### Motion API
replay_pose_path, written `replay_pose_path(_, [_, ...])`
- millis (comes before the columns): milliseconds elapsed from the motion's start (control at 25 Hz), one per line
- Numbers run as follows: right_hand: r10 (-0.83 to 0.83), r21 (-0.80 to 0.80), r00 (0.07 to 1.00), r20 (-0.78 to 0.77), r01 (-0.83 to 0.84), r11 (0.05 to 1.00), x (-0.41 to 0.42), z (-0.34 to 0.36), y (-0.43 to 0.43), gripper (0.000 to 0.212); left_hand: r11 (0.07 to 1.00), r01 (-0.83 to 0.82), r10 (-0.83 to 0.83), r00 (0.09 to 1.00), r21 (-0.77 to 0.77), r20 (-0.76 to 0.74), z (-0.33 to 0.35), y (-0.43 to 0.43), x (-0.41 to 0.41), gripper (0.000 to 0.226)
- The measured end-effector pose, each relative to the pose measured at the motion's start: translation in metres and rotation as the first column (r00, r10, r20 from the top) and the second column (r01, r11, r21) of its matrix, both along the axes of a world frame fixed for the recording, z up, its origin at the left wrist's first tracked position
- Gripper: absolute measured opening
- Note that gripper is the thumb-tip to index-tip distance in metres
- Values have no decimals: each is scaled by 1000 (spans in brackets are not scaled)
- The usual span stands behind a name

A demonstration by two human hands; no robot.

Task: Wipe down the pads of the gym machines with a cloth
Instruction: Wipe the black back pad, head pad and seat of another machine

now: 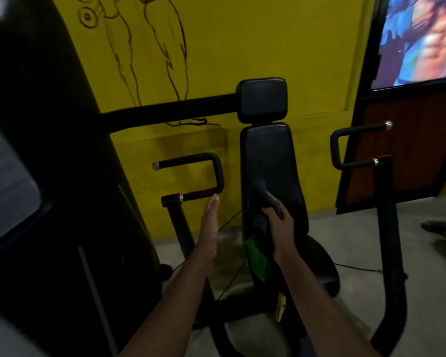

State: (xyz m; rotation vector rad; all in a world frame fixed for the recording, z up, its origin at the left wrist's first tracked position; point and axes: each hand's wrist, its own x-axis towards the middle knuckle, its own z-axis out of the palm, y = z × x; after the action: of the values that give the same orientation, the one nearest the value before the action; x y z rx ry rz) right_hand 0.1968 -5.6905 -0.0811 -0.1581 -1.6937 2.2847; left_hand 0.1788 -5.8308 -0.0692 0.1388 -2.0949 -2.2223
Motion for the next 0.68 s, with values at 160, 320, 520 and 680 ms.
replay_pose_path(160, [-158, -8, 985, -75, 157, 988, -102, -7, 5, 32, 994, 105, -106, 993, -8, -60, 10, 16, -119, 47])
replay_pose_path(320, [-336, 8, 938, -82, 338, 941, -216, -14, 11, 33, 975, 217, -220, 973, -50, -69, 20, 29, -248, 46])
replay_pose_path(520, [-476, 20, 874, -99, 479, 877, -341, -9, 29, 33, 958, 234, -250, 965, -167, -83, 22, 48, -403, 49])
replay_pose_path(680, [-544, -8, 828, -136, 548, 836, -413, -10, 56, 32, 945, 192, -226, 969, -265, -102, 12, 69, -513, 60])
